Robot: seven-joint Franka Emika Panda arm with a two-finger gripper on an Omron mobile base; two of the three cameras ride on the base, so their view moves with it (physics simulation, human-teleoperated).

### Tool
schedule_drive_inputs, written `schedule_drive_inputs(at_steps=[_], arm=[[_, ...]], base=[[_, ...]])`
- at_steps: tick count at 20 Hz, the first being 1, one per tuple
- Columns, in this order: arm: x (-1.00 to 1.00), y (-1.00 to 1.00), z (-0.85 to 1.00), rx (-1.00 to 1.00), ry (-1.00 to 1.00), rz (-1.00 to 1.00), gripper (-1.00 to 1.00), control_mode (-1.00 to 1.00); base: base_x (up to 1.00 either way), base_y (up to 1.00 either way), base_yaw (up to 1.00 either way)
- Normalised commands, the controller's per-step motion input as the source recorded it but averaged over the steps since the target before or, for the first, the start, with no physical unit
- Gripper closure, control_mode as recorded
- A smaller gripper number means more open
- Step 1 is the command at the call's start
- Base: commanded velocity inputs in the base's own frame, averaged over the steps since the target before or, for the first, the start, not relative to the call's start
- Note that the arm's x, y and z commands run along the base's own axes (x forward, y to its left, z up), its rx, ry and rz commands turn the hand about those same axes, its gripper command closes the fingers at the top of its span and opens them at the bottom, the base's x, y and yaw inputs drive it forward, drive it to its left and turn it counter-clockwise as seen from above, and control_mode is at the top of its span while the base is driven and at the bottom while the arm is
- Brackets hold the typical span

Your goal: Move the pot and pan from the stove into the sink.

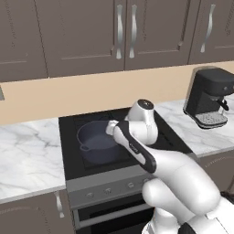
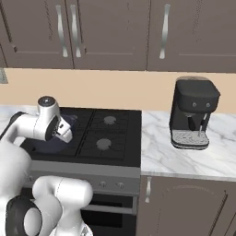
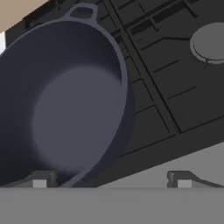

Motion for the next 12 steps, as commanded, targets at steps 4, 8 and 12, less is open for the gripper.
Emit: schedule_drive_inputs(at_steps=[4, 8, 12], arm=[[0.50, 0.12, -0.29, 0.00, 0.01, -0.04, -1.00, -1.00], [0.46, 0.13, -0.31, 0.00, 0.02, -0.03, -1.00, -1.00], [0.33, 0.06, -0.35, 0.00, 0.04, -0.01, -1.00, -1.00]], base=[[0.00, 0.00, 0.00], [0.00, 0.00, 0.00], [0.00, 0.00, 0.00]])
